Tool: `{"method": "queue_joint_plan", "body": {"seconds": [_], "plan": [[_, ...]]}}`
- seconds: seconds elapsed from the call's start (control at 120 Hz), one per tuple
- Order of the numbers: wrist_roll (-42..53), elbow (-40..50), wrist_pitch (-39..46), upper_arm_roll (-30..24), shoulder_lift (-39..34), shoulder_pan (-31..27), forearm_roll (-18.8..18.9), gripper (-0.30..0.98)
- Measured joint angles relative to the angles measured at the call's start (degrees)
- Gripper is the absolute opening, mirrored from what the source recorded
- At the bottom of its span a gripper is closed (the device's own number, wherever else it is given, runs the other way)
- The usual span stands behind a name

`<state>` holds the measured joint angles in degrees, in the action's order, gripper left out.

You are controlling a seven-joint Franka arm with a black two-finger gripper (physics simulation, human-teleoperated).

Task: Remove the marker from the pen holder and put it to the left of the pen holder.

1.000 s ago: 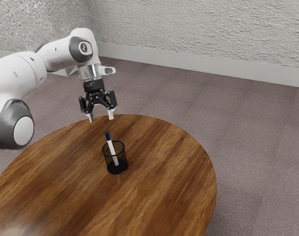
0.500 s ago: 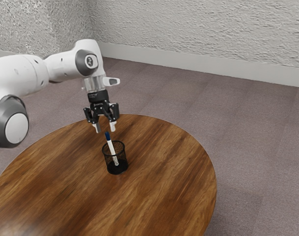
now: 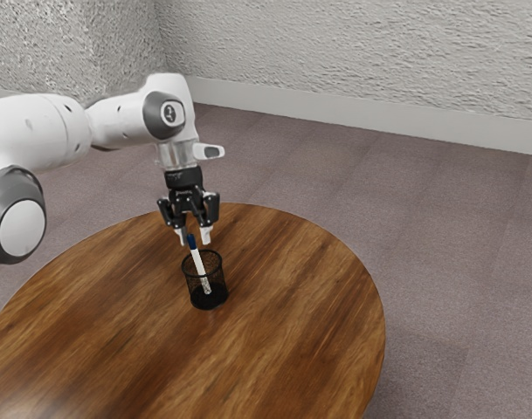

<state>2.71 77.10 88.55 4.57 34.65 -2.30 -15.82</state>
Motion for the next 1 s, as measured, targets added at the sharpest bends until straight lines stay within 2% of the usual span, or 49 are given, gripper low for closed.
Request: {"method": "queue_joint_plan", "body": {"seconds": [0.575, 0.758, 0.875, 1.0], "plan": [[0.2, -0.2, 2.2, 0.1, 1.4, -0.5, -2.4, 0.10], [0.1, 0.0, 2.3, 0.9, 0.9, -0.4, -2.8, 0.00], [-0.1, 1.9, 2.2, 1.1, -1.8, 0.6, -2.4, -0.03], [-0.5, 6.1, 2.0, 1.2, -8.1, 1.6, -1.1, -0.05]]}}
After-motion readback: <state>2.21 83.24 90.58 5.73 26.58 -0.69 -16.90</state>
